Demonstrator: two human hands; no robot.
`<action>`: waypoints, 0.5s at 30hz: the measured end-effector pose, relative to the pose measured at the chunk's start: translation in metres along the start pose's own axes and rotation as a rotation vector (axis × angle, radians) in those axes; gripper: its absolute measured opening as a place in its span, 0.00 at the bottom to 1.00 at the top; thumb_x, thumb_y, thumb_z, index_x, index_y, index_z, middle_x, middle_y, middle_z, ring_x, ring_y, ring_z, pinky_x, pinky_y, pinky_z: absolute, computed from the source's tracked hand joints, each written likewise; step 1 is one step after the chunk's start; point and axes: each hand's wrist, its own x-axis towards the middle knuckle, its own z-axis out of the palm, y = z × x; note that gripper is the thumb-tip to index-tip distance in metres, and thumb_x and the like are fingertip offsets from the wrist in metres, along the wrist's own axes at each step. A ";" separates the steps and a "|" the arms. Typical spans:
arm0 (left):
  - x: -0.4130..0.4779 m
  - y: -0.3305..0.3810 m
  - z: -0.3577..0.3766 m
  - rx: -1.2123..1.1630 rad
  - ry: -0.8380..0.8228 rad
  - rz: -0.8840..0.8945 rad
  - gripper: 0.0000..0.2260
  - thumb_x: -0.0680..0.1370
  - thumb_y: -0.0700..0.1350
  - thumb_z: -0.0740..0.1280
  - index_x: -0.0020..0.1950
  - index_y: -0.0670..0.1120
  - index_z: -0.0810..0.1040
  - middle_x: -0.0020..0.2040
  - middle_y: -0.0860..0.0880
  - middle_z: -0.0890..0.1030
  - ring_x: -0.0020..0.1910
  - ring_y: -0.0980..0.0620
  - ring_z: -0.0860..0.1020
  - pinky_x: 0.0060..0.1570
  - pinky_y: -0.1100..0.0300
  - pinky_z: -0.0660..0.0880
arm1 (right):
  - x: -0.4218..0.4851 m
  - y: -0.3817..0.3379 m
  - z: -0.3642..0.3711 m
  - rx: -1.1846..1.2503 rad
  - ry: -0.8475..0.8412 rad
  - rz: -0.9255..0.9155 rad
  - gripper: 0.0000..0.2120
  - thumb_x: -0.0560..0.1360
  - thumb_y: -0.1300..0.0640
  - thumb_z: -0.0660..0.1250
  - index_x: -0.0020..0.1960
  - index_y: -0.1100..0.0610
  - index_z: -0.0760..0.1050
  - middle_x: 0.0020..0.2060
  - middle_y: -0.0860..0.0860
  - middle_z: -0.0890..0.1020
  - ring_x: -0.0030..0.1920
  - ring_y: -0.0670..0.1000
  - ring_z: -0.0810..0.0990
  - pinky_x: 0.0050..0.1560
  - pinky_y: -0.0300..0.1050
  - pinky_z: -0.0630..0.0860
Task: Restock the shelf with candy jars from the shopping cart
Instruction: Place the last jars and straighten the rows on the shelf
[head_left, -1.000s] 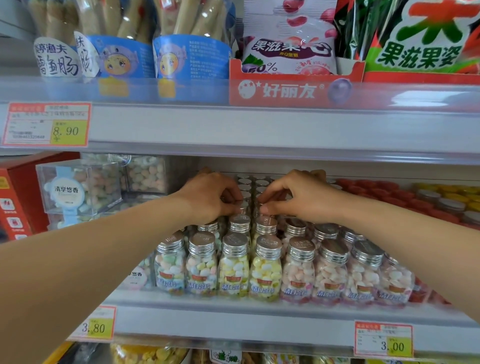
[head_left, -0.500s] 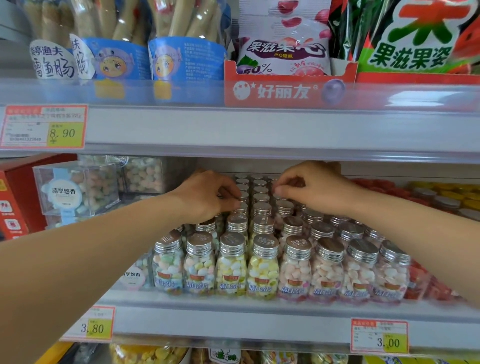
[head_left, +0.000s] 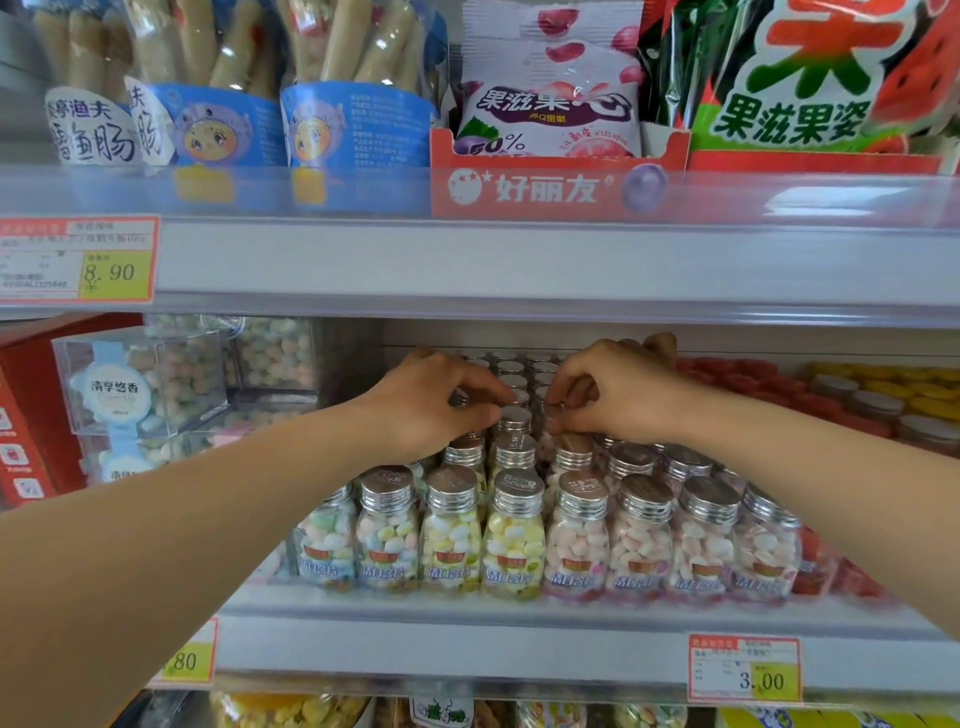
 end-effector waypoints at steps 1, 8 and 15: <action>0.001 -0.001 0.001 0.005 -0.013 0.003 0.09 0.79 0.52 0.65 0.57 0.60 0.81 0.58 0.58 0.80 0.64 0.54 0.72 0.65 0.53 0.69 | 0.000 0.001 -0.001 0.054 -0.033 0.003 0.13 0.64 0.40 0.76 0.43 0.46 0.80 0.37 0.40 0.81 0.49 0.46 0.79 0.63 0.55 0.66; 0.002 0.001 0.004 0.024 -0.009 -0.001 0.09 0.79 0.53 0.64 0.56 0.61 0.81 0.59 0.58 0.80 0.66 0.50 0.70 0.66 0.48 0.69 | 0.001 0.005 -0.004 0.141 -0.102 0.010 0.12 0.63 0.44 0.79 0.43 0.46 0.82 0.37 0.40 0.83 0.48 0.47 0.80 0.63 0.59 0.68; -0.002 0.006 0.003 0.016 -0.004 -0.002 0.10 0.80 0.50 0.64 0.58 0.57 0.82 0.58 0.56 0.81 0.64 0.52 0.72 0.65 0.50 0.69 | 0.003 0.007 0.000 0.174 -0.077 0.034 0.13 0.61 0.42 0.78 0.42 0.44 0.81 0.38 0.39 0.83 0.49 0.47 0.80 0.63 0.58 0.69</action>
